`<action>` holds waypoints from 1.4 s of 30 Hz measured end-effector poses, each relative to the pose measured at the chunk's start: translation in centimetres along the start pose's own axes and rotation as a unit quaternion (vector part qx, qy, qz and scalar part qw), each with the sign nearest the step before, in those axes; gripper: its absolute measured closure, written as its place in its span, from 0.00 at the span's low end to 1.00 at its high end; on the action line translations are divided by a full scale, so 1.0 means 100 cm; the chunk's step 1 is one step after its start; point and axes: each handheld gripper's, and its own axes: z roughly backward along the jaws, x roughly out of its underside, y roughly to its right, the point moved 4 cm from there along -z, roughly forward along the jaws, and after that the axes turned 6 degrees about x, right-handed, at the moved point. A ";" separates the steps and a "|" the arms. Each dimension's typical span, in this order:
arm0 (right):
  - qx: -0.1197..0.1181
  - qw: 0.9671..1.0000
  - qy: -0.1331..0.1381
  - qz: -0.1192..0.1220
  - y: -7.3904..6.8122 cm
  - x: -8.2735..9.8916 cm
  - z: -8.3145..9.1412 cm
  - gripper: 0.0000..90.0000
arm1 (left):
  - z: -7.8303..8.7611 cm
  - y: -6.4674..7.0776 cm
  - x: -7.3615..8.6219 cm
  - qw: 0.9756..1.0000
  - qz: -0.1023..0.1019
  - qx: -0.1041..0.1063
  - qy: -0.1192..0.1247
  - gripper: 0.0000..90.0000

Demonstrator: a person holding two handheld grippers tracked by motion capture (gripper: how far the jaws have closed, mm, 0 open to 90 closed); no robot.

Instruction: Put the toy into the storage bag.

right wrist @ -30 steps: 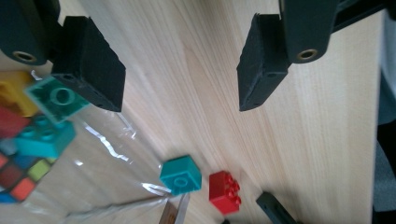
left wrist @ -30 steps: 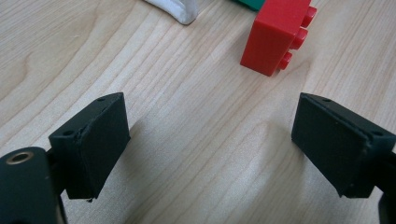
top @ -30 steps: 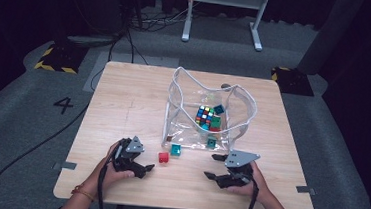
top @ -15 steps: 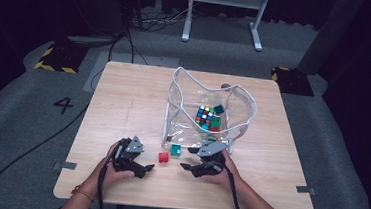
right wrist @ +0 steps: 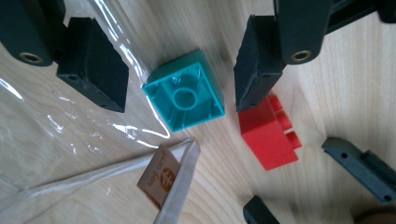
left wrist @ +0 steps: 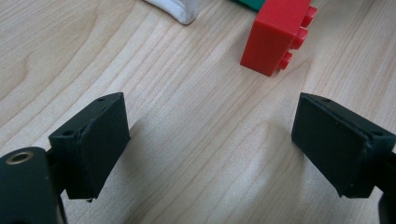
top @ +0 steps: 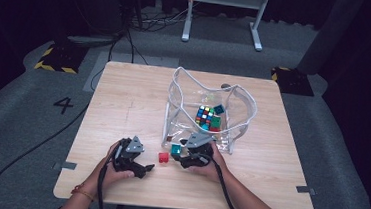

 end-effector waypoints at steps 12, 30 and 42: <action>0.001 1.000 -0.015 0.004 -0.005 -0.003 -0.006 0.55 | 0.000 0.000 0.000 1.000 -0.001 0.002 0.000 0.13; -0.031 1.000 0.006 -0.003 -0.002 0.013 0.031 0.66 | 0.001 -0.001 0.000 1.000 -0.006 0.002 -0.004 0.13; -0.024 1.000 0.005 -0.010 0.009 0.029 0.069 0.66 | 0.001 0.000 0.001 1.000 -0.005 0.004 -0.003 0.13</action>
